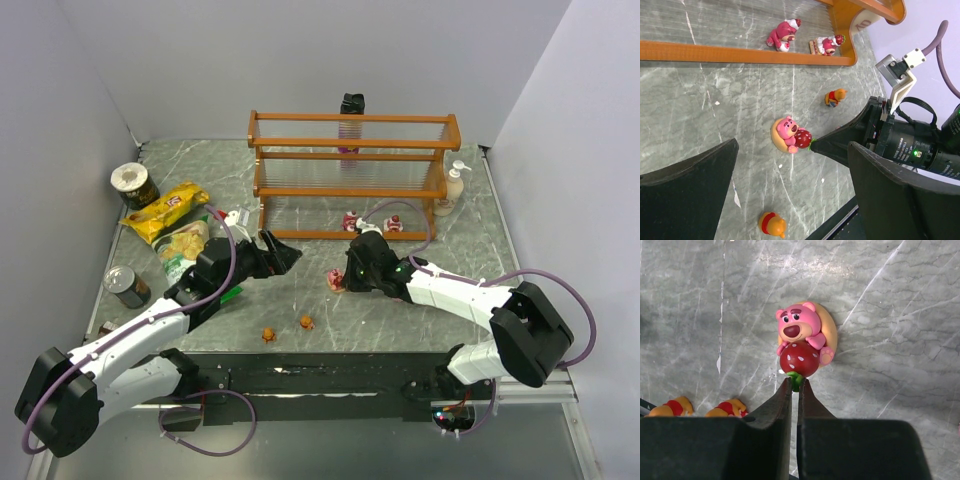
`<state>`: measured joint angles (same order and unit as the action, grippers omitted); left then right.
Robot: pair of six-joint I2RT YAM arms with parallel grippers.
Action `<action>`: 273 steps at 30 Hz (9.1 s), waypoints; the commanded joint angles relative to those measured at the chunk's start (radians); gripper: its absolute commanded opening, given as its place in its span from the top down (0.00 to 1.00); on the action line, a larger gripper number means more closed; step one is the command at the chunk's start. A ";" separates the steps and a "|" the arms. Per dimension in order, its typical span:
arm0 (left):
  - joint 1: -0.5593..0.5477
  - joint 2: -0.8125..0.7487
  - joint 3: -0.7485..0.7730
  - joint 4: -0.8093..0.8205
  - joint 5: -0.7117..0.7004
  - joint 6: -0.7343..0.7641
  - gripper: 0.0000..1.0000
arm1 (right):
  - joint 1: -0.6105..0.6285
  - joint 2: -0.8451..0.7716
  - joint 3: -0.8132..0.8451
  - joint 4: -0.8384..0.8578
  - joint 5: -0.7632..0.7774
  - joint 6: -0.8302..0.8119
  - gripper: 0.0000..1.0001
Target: Place and organize the plastic toys onto the shelf
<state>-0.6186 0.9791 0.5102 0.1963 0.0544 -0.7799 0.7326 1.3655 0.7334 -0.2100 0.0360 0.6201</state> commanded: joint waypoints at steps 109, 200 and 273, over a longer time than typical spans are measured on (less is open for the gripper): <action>0.019 -0.132 -0.035 -0.098 -0.268 -0.041 0.04 | 0.097 0.670 0.589 0.353 0.450 -0.115 0.79; 0.036 -0.109 -0.025 -0.093 -0.235 -0.068 0.04 | 0.080 0.765 0.698 0.426 0.435 -0.191 0.64; 0.037 -0.106 -0.029 -0.093 -0.225 -0.075 0.04 | 0.085 0.650 0.575 0.409 0.492 -0.126 0.76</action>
<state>-0.5858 0.8810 0.4770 0.0849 -0.1799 -0.8368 0.8146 2.0655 1.3060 0.1883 0.5419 0.5102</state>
